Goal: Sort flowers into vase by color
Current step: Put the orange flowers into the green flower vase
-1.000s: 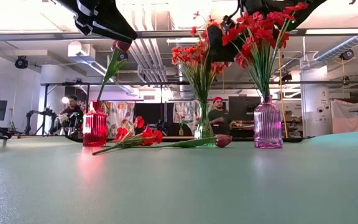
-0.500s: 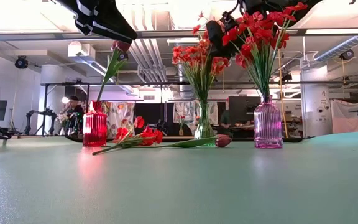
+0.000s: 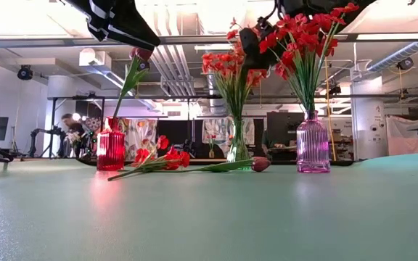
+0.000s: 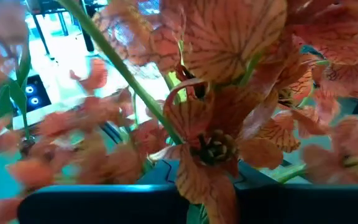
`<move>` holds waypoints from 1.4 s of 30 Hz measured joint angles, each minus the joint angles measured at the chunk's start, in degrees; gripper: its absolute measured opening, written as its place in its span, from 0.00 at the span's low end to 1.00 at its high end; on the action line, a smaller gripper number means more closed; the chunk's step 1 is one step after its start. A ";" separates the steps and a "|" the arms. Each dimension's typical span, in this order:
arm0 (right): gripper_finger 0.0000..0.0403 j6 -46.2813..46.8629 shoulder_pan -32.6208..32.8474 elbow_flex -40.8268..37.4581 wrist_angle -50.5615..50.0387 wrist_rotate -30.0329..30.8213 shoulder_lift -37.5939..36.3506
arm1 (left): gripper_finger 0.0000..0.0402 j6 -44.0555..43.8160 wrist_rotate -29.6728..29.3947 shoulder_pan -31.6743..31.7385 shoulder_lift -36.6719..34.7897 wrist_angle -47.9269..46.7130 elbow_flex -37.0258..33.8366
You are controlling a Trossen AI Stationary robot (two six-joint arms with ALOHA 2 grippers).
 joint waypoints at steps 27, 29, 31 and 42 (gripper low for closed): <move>0.08 -1.15 0.27 -0.09 -3.14 0.45 3.12 | 0.45 -0.01 0.00 0.00 0.00 -0.02 0.00; 0.11 -0.54 0.27 -0.09 -3.19 0.45 3.10 | 0.45 -0.01 0.00 -0.01 0.01 -0.02 0.00; 0.16 -0.14 0.27 0.01 -3.48 0.45 3.07 | 0.45 -0.01 0.00 -0.01 0.02 -0.02 0.00; 0.33 -0.07 0.48 1.58 -6.66 0.43 1.91 | 0.45 -0.16 0.00 -0.01 0.02 -0.04 -0.55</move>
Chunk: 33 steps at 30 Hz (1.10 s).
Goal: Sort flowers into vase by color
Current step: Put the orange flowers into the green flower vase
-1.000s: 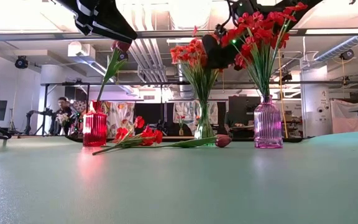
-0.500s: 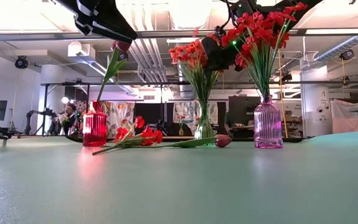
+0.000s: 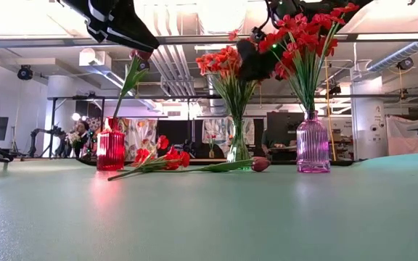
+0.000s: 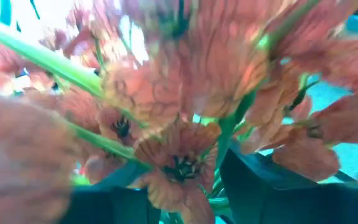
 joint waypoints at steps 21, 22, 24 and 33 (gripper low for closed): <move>0.06 -0.04 0.51 1.65 -2.58 -0.05 -1.51 | 0.45 -0.09 0.00 0.00 0.00 0.04 -0.04; 0.04 -0.05 0.51 1.63 -2.58 -0.05 -1.51 | 0.45 -0.09 0.00 0.01 0.00 0.04 -0.04; 0.04 -0.01 0.51 1.62 -2.58 -0.04 -1.50 | 0.45 -0.11 0.00 0.01 0.00 0.04 -0.04; 0.05 0.45 0.51 0.76 -2.47 -0.03 -1.48 | 0.45 -0.13 0.00 0.00 0.00 0.04 -0.09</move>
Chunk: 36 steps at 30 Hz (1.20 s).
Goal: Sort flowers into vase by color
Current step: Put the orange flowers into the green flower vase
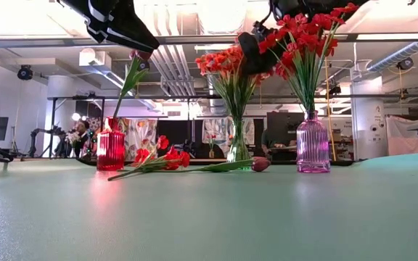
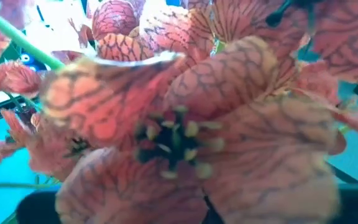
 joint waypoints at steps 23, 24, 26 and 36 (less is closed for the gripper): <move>0.07 0.39 0.02 -1.68 0.31 -0.17 2.26 | 0.45 -0.35 0.00 0.01 0.00 0.00 0.00; 0.08 0.39 0.02 -1.68 0.28 -0.17 2.10 | 0.45 -0.43 0.00 0.01 0.00 0.00 0.00; 0.11 0.39 0.02 -1.68 0.28 -0.16 1.83 | 0.45 -0.78 0.00 0.00 0.00 0.00 0.00; 0.31 1.58 0.03 -1.68 -0.35 -0.16 -0.27 | 0.45 -3.12 0.02 0.01 0.00 0.00 0.00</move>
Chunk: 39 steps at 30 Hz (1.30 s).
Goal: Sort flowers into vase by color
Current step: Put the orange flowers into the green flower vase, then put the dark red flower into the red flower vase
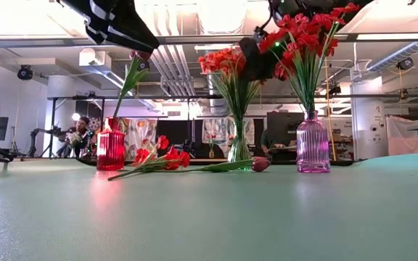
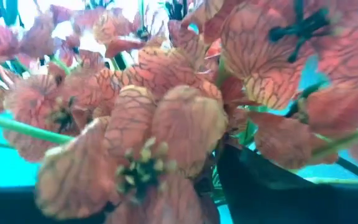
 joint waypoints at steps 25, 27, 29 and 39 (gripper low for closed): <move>0.49 1.98 5.80 1.60 -8.19 -0.23 -13.80 | 0.45 -20.20 4.18 0.00 12.29 -0.83 0.00; 0.49 1.92 6.64 1.60 -8.74 -0.23 -15.18 | 0.45 -21.97 7.92 0.03 13.96 -0.97 -0.01; 0.49 1.63 7.51 1.60 -8.80 -0.26 -16.49 | 0.45 -23.26 10.38 -0.04 15.45 -0.97 -0.02; 0.49 1.37 14.47 1.62 -9.70 -3.54 -22.05 | 0.45 -30.91 12.15 -0.11 20.73 -3.01 -0.02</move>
